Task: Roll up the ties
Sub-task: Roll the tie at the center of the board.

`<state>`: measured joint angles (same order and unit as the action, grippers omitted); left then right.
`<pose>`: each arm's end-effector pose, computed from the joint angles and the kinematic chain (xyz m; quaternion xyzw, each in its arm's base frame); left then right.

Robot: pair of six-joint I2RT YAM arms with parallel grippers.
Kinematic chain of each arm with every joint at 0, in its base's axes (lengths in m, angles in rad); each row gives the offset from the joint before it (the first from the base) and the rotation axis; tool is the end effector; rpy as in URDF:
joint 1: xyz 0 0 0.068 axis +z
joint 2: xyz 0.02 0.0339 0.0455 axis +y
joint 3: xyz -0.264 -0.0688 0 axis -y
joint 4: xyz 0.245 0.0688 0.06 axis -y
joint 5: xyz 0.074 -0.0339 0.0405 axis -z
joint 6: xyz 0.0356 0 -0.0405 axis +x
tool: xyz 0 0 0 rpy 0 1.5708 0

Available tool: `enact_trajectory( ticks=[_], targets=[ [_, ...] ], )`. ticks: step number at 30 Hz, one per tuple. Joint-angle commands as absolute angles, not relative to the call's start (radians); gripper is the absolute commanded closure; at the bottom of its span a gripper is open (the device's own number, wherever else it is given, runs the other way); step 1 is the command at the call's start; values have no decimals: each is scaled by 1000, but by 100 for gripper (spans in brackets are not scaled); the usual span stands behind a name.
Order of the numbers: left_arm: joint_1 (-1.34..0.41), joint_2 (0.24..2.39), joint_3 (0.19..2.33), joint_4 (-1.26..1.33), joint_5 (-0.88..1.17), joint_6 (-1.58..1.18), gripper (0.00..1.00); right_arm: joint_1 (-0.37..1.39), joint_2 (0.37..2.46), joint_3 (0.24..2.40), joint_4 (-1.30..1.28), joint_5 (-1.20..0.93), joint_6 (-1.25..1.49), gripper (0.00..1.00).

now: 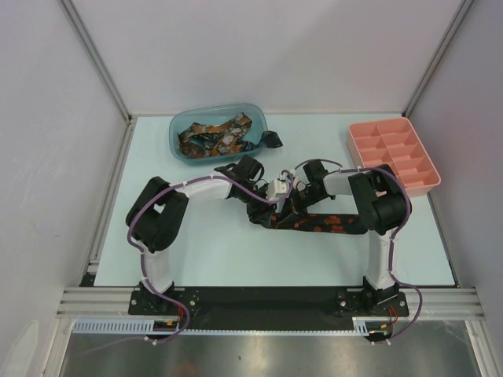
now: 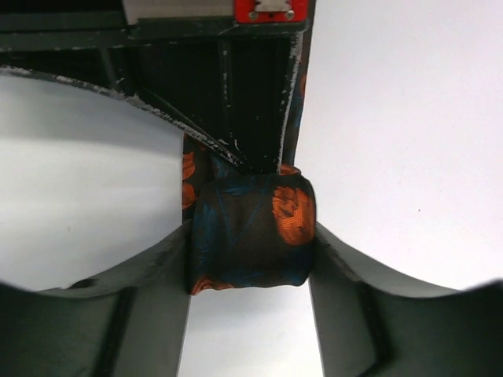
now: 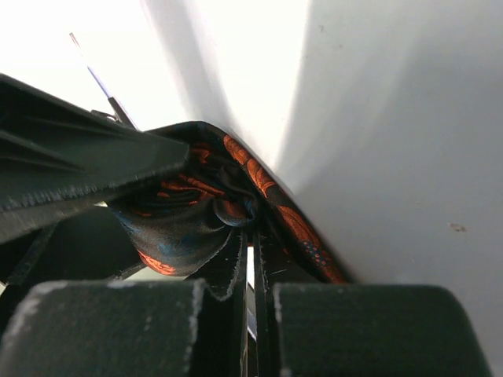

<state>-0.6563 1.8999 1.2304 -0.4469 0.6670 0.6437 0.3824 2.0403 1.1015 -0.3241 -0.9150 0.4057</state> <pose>0.2872 -0.2490 0.1667 0.6158 0.6883 -0.3203 0.2108 0.3250 0.1611 0.0955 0.0574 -0.8873 -0.4558 0.0406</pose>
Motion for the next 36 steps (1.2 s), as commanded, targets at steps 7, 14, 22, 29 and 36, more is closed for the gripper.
enact_trajectory(
  ticks=[7,14,22,29,36],
  targets=[
    [-721,1873,1279,-405,729,629,50,414,2095,1108,-310,-778,353,100],
    [-785,2035,1367,-437,600,580,54,413,2069,1106,-299,-833,353,100],
    [-787,2053,1319,-509,555,603,65,364,1970,1060,-414,-854,275,73],
    [-802,2083,1348,-557,549,600,66,279,1882,1060,-541,-925,195,59],
    [-811,2105,1365,-555,511,598,64,278,1848,1039,-454,-992,302,53]
  ],
)
